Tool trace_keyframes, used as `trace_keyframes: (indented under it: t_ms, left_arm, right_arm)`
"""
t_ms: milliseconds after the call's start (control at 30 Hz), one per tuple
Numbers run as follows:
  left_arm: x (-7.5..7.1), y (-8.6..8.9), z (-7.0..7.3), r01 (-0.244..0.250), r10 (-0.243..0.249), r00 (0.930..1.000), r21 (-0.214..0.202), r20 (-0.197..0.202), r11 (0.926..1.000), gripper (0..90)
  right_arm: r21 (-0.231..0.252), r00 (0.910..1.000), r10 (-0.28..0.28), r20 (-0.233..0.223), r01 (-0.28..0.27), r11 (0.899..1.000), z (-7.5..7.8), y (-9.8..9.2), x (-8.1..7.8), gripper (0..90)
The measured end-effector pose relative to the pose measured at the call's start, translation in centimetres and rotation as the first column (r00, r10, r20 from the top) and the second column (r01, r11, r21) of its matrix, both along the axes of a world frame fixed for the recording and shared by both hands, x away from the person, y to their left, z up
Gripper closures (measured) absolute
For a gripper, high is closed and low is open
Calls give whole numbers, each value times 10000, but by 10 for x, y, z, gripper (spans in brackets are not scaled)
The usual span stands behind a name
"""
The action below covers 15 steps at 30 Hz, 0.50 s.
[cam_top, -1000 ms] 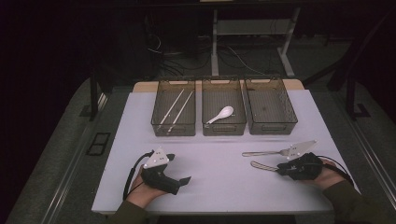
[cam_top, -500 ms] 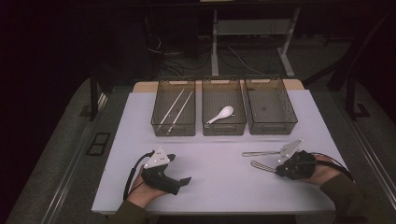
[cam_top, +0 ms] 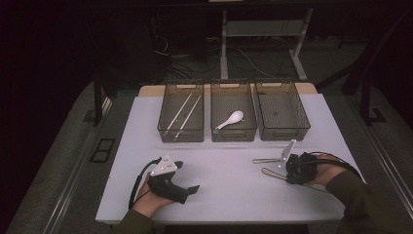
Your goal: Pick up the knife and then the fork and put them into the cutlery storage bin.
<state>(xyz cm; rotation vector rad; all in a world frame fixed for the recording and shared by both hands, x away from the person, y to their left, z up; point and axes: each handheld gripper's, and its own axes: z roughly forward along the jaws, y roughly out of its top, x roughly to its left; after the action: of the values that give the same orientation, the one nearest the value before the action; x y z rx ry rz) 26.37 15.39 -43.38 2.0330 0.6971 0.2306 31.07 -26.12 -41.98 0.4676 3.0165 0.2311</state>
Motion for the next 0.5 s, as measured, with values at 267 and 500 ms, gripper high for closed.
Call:
trace_keyframes:
  t_ms: [267, 500]
  left_arm:
    - [0, 1, 1, 29, -29, 10000, 9, 60, 10000, 0]
    - [0, 1, 0, 79, -79, 10000, 50, 43, 10000, 0]
  right_arm:
    - [1360, 9986, -415, 329, 367, 9900, 7, -13, 1, 794]
    - [3193, 9868, -1473, 677, 1185, 9402, 20, -29, 2, 794]
